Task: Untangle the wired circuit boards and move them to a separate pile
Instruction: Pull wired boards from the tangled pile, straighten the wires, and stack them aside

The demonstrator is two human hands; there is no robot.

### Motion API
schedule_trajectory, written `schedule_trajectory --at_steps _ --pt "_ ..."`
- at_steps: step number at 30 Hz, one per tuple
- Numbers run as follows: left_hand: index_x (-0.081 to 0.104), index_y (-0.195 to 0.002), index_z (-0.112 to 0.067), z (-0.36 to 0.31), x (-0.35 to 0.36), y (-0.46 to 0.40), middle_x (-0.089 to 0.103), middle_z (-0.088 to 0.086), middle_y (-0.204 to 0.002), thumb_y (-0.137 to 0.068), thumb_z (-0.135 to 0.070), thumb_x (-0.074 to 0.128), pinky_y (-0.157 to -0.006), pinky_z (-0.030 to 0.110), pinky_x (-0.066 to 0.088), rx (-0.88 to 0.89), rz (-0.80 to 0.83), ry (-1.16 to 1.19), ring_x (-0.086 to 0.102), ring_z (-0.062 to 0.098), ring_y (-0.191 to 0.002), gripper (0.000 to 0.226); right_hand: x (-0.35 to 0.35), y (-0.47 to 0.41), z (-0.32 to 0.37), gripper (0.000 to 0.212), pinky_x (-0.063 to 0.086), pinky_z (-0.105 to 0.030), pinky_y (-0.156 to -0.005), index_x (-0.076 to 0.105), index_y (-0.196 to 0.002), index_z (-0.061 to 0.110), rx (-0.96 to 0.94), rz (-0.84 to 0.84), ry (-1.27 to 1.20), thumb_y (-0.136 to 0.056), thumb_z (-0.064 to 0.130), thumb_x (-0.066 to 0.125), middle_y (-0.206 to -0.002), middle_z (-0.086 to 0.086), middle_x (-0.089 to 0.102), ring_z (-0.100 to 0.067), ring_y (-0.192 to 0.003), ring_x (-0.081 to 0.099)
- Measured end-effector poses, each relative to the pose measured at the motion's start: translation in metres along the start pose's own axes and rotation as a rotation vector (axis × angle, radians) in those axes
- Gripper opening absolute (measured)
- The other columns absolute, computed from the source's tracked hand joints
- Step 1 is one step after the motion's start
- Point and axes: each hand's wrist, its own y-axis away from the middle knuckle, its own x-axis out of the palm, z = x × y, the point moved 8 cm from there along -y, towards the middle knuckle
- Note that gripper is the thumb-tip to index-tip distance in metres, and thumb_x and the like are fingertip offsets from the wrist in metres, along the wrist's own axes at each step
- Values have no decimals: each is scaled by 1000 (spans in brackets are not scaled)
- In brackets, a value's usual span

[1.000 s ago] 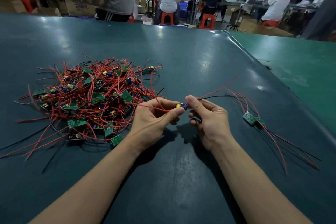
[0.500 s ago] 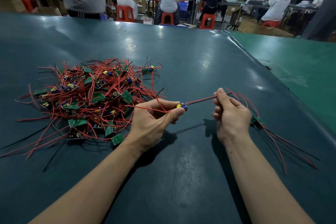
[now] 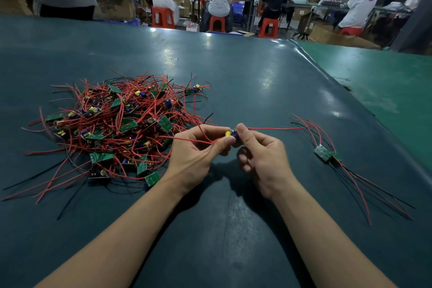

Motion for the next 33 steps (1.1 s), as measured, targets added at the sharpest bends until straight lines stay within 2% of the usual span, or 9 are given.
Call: schedule_trajectory --at_steps 3,11,15,18,21,23,25,29,33 --pt "71 -89 -4 2 2 0 73 0 -70 -72 -8 77 -61 18 52 -19 29 -5 64 10 -59 19 -8 -3 4 17 28 -15 -34 74 -69 9 -24 -80 -36 -85 15 72 -62 -1 62 -6 -40 40" --pt "70 -90 -2 -2 -9 1 70 4 -69 -81 -2 73 -61 21 52 65 -92 -6 61 13 -58 9 -78 -14 19 16 28 -14 -35 61 -75 8 -117 -519 -313 -89 5 68 -60 -1 54 -2 -38 40" --pt "63 -87 -9 -7 -17 -2 71 3 -82 -83 -10 68 -73 23 55 73 -189 39 67 12 -74 6 -94 -4 28 25 37 -21 -41 54 -71 18 -248 -707 4 -93 18 65 -63 2 52 -8 -42 46" --pt "53 -73 -6 -9 -20 -2 73 11 -99 -81 -1 69 -78 23 55 77 -208 136 71 17 -87 19 -74 0 39 16 48 -31 -64 61 -77 24 -378 -637 345 -92 29 66 -74 5 63 -16 -65 57" --pt "41 -62 -12 -12 -24 -4 68 24 -83 -71 -13 77 -71 32 57 68 -214 248 72 30 -74 37 -65 7 51 12 48 -30 -77 65 -86 22 -494 -635 563 -93 31 64 -87 0 67 -15 -81 61" --pt "44 -64 -10 -9 -24 -6 64 23 -68 -69 -22 76 -57 30 56 5 -192 317 68 26 -57 35 -61 5 51 11 47 -25 -70 67 -86 21 -466 -556 488 -94 28 64 -81 3 66 -9 -74 60" --pt "52 -71 -7 -2 -16 -8 67 14 -61 -72 -27 71 -49 25 52 -91 -142 353 63 21 -47 28 -45 -3 34 15 43 -21 -53 71 -84 16 -287 -316 207 -94 24 64 -66 4 59 -7 -54 52" --pt "62 -88 2 4 4 -3 69 11 -62 -78 -26 66 -44 22 50 -156 4 225 61 17 -43 31 0 -1 4 36 25 -17 -40 78 -86 13 -6 121 143 -82 46 63 -52 1 46 -10 -39 34" --pt "56 -93 6 9 8 0 70 10 -62 -78 -24 67 -45 23 51 -191 56 87 63 19 -43 36 4 1 4 24 24 -17 -39 78 -75 18 -36 122 100 -81 38 68 -53 3 43 -9 -41 31"
